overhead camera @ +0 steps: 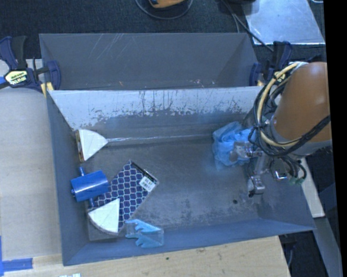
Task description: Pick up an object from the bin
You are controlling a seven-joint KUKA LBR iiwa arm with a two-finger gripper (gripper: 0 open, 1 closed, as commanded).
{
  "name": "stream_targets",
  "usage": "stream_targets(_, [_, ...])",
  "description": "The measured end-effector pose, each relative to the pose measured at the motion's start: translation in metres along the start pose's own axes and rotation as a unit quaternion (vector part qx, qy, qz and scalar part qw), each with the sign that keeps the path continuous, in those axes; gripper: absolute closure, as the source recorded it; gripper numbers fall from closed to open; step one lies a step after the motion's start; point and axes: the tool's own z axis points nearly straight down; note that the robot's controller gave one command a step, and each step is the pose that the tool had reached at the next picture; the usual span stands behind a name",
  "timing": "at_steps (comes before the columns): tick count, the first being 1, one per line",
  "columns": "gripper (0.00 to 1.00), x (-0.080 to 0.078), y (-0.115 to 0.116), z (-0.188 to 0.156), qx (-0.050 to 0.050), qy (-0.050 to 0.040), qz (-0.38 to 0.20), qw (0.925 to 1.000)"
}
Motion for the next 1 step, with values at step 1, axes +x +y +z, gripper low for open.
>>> stream_targets(1, [0.00,-0.0016,0.0005,-0.0046,0.000,-0.0044,-0.002,1.0000])
